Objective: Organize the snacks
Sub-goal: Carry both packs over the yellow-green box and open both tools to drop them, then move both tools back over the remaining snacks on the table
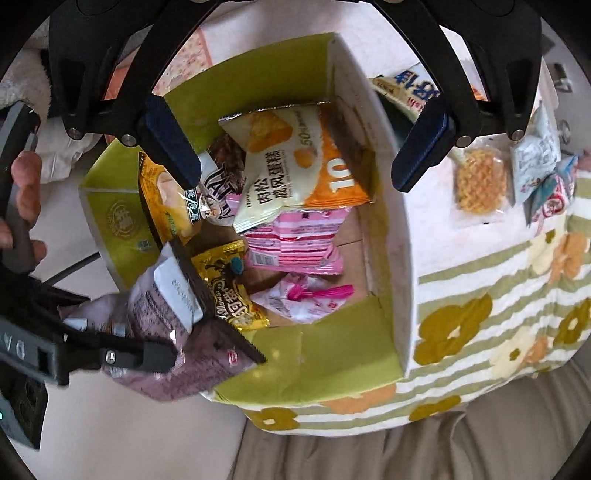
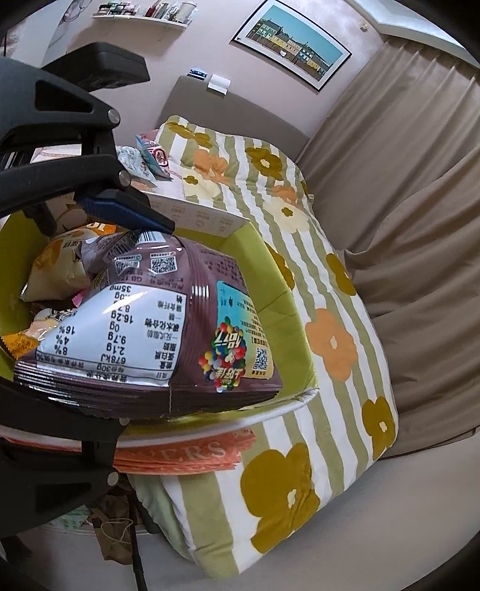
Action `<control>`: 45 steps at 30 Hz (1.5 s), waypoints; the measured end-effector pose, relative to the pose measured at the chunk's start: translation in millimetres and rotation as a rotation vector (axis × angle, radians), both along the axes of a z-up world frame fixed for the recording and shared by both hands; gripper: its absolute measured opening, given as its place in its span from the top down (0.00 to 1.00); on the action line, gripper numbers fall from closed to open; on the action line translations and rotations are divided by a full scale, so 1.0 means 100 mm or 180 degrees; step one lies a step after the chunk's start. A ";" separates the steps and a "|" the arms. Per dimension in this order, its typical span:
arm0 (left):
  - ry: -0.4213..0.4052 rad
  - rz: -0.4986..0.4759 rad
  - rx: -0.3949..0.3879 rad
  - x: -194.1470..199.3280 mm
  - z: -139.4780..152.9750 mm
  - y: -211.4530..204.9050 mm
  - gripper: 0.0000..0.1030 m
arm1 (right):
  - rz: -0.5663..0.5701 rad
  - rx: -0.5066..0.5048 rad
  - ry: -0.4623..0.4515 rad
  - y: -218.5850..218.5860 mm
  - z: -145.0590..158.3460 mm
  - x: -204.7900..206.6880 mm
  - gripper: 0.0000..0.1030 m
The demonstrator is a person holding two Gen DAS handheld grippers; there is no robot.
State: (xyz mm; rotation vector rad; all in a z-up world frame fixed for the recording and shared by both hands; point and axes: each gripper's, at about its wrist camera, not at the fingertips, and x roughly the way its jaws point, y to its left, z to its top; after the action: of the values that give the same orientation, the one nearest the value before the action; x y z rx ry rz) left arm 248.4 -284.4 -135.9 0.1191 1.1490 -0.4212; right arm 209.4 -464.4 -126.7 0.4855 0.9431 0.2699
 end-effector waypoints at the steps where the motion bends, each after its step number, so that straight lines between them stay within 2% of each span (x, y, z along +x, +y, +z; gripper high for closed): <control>1: 0.0001 0.0019 -0.0023 0.00 0.02 0.03 0.01 | 0.0021 -0.0018 0.0006 0.03 -0.01 0.00 0.38; 5: -0.0055 0.0046 -0.0065 0.00 0.10 0.13 0.01 | 0.0091 -0.0080 0.0080 0.11 -0.04 0.05 0.36; 7: -0.0085 0.0067 -0.0068 0.00 0.12 0.17 0.01 | 0.0079 -0.0136 0.0129 0.14 -0.08 0.09 0.32; 8: -0.0092 0.0083 -0.0072 0.00 0.13 0.19 0.01 | 0.0041 -0.0171 0.0127 0.14 -0.10 0.11 0.22; 9: -0.0094 0.0102 -0.0074 0.01 0.14 0.21 0.01 | 0.0028 -0.0186 0.0119 0.15 -0.11 0.10 0.07; 10: -0.0093 0.0119 -0.0080 0.01 0.14 0.22 0.01 | 0.0016 -0.0211 0.0113 0.15 -0.12 0.09 0.01; 13: -0.0098 0.0156 -0.0106 -0.02 0.17 0.28 0.01 | -0.0059 -0.0360 0.0121 0.14 -0.11 -0.03 0.00; 18: -0.0126 0.0186 -0.0166 -0.10 0.19 0.37 0.01 | -0.0113 -0.0400 0.0133 0.11 -0.08 -0.25 0.00; 23: -0.0223 0.0247 -0.0236 -0.21 0.31 0.47 0.01 | -0.0015 -0.0459 0.0019 0.19 0.12 -0.43 0.00; 29: -0.0395 0.0423 -0.0318 -0.39 0.52 0.70 0.01 | 0.0237 -0.0488 -0.0244 0.47 0.44 -0.58 0.00; 33: -0.0497 0.0636 -0.0260 -0.55 0.63 0.92 0.01 | 0.0482 -0.0410 -0.0405 0.69 0.58 -0.61 0.00; 41: -0.0534 0.1116 -0.0110 -0.80 0.72 1.58 0.01 | 0.0971 -0.0211 -0.0550 1.27 0.63 -0.62 0.00; 45: -0.0520 0.1316 -0.0146 -0.83 0.69 2.01 0.01 | 0.1120 -0.0206 -0.0524 1.55 0.58 -0.64 0.00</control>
State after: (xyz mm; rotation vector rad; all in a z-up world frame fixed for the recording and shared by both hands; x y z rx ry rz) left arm 165.1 -82.9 -66.9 -0.1219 0.9711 -0.0684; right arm 145.5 -309.7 -68.8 0.2311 0.8701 0.5868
